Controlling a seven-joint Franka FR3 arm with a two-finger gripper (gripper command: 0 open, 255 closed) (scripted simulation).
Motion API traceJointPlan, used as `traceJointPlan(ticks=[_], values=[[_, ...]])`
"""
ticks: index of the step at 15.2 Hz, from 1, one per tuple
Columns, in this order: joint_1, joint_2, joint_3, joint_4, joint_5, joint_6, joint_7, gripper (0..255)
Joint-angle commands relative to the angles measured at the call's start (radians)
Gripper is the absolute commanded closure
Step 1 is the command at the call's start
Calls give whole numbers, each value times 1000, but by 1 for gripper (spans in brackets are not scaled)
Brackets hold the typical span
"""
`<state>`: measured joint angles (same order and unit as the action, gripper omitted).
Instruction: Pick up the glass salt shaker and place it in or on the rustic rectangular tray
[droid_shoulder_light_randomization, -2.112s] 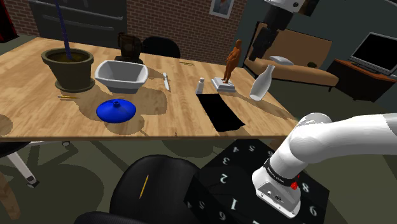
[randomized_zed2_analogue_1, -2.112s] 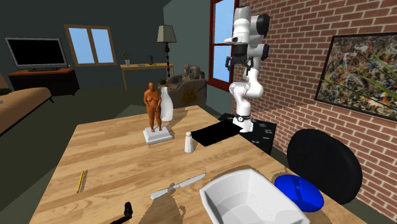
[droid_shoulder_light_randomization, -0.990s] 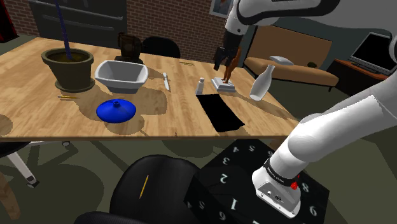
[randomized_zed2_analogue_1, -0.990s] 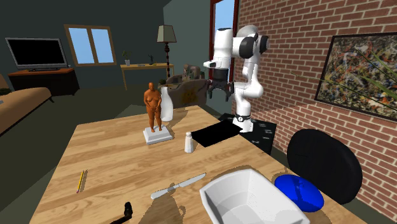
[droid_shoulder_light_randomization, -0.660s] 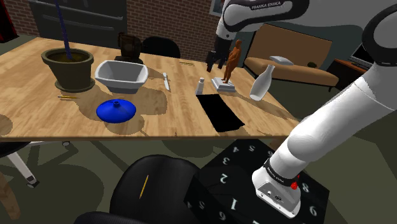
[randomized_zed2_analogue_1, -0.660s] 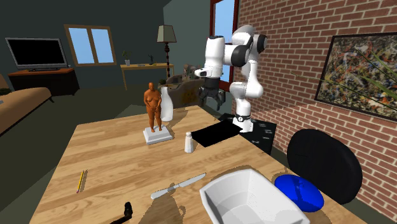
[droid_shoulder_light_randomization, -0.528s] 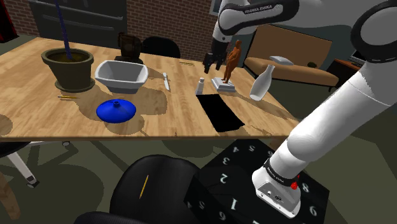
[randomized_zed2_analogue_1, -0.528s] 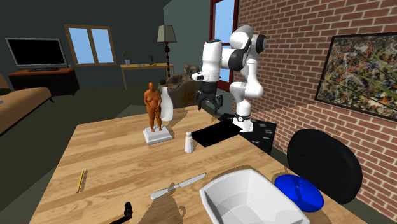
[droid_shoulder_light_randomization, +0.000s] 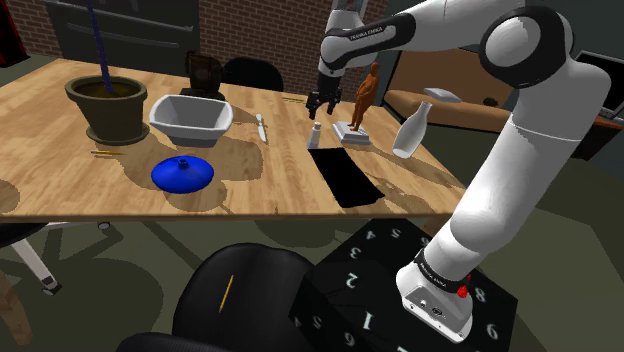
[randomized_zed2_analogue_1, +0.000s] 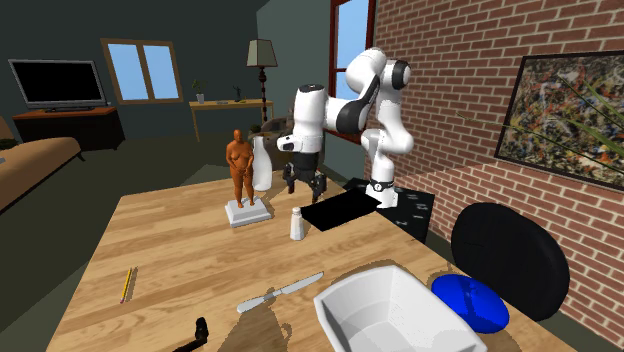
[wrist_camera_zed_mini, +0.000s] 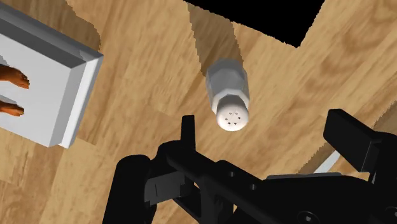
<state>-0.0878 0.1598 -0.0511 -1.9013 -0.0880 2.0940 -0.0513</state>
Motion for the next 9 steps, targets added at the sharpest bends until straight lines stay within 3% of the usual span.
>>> traceJointPlan(ticks=[1,9], values=[[-5,75,-6,60,-5,13,6,0],[-9,120,-9,17,-7,101,7,0]])
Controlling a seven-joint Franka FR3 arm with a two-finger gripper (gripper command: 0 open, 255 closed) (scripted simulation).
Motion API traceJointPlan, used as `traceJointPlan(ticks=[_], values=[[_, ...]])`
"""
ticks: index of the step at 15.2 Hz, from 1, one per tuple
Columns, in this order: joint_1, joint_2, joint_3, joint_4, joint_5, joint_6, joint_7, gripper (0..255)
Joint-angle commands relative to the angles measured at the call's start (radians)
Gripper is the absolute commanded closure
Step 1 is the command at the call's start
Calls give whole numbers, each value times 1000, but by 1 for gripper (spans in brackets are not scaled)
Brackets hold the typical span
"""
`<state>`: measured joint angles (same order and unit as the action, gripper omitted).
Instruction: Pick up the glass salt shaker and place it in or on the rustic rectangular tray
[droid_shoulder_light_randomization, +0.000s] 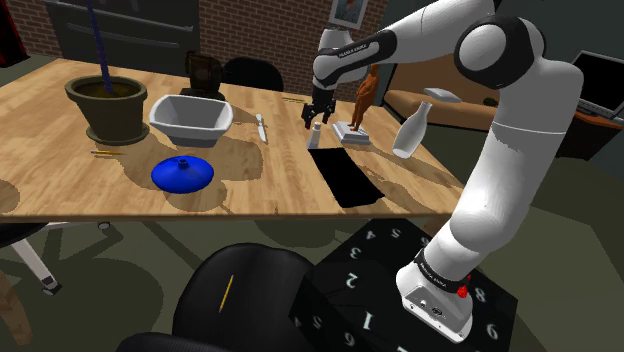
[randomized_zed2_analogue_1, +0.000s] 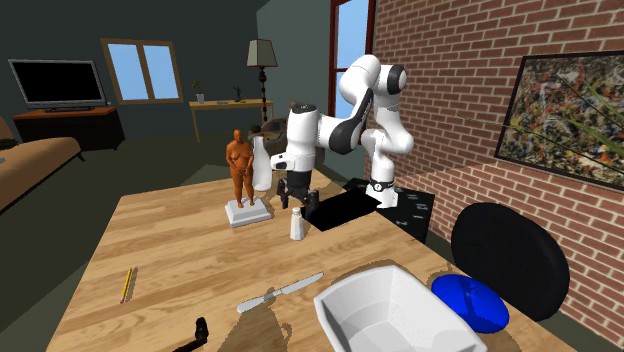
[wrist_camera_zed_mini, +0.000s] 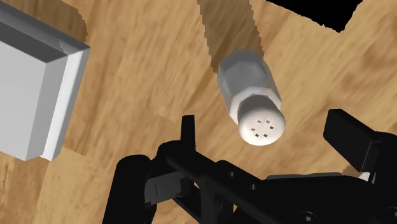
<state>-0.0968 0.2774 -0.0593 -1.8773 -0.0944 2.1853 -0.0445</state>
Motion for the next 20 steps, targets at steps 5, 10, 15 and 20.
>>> traceJointPlan(ticks=[5,10,15,20], values=[[0,3,0,-7,0,10,0,0],[0,3,0,-7,0,10,0,255],[0,3,0,-7,0,10,0,255],[0,-9,0,5,0,-13,-2,255]])
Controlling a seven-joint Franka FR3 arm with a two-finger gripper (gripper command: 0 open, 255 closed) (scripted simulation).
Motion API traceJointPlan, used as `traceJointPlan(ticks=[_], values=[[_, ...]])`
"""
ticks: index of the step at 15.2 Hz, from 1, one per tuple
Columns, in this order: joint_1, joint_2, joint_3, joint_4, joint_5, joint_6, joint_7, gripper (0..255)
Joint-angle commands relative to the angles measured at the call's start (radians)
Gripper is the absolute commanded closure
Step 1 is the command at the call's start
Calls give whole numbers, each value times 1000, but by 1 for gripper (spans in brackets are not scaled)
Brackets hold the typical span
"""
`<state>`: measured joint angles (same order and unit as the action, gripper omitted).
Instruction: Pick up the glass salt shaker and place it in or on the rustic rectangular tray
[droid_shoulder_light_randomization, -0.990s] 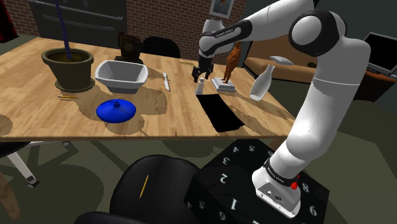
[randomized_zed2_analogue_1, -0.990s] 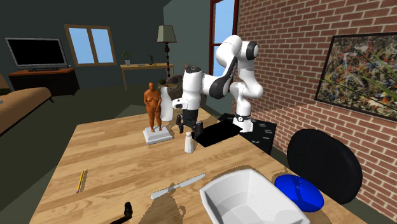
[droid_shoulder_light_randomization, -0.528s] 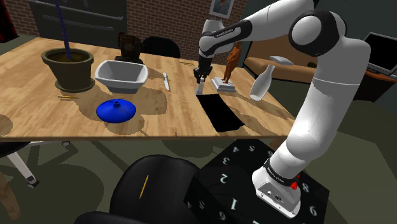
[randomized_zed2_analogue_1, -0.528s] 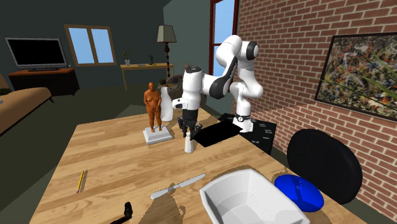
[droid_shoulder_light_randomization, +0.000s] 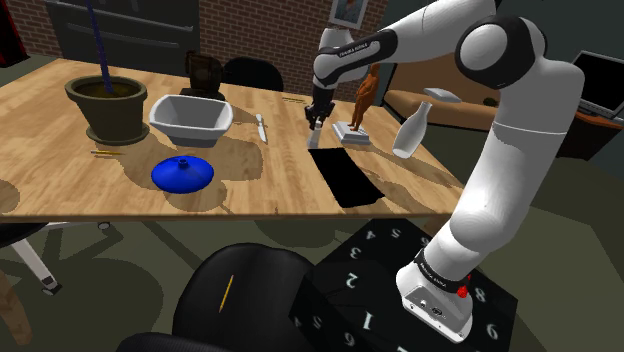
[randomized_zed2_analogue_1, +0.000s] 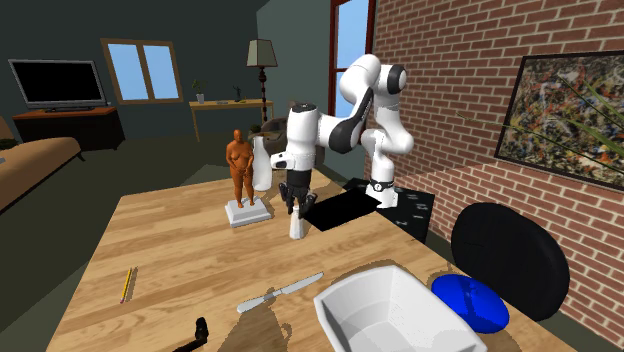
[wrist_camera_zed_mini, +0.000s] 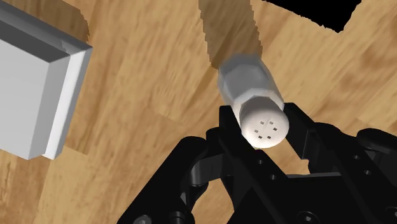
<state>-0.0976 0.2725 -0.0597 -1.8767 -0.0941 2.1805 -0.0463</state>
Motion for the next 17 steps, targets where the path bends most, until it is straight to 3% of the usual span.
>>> traceJointPlan(ticks=[1,17], values=[[1,-10,0,10,0,-20,-1,255],[3,-75,1,141,5,-216,-17,255]])
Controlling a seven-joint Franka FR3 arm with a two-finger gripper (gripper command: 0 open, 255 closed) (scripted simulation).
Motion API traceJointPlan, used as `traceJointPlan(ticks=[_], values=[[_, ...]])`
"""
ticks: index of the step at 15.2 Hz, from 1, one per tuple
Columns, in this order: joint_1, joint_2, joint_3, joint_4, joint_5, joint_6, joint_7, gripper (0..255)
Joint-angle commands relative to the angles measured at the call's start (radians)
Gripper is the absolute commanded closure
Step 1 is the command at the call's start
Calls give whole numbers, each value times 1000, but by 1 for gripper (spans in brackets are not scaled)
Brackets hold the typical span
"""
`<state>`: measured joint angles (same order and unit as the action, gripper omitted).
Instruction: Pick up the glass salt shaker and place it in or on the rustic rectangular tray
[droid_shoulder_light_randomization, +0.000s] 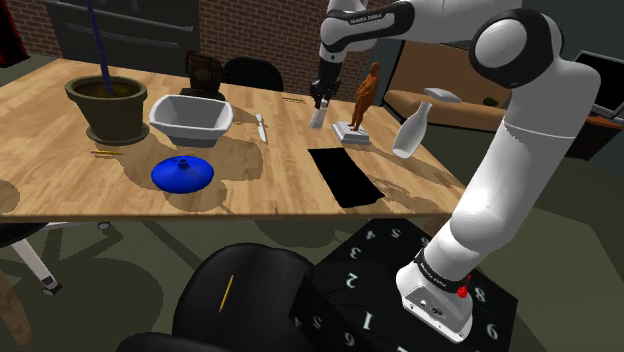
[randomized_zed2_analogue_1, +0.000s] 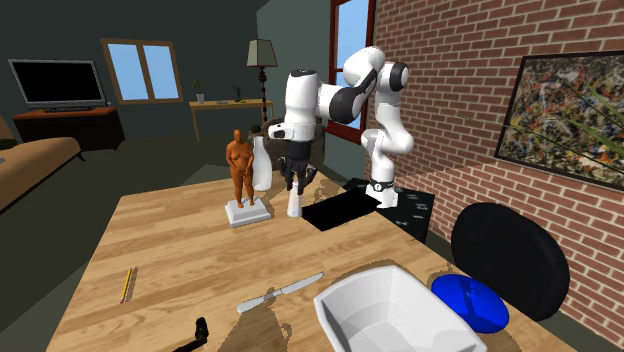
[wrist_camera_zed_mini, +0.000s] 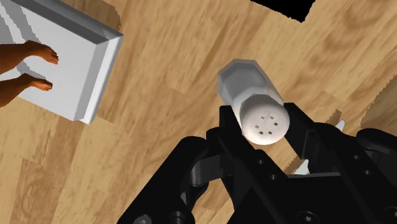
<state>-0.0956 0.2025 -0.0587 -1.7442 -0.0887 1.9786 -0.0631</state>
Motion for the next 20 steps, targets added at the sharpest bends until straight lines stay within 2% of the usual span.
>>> traceJointPlan(ticks=[1,5,12,20], values=[[1,-8,0,18,0,-26,-1,255],[1,-14,1,52,1,-66,-5,255],[20,-298,15,-260,-17,-42,37,255],[38,-616,45,-530,-18,-94,80,255]])
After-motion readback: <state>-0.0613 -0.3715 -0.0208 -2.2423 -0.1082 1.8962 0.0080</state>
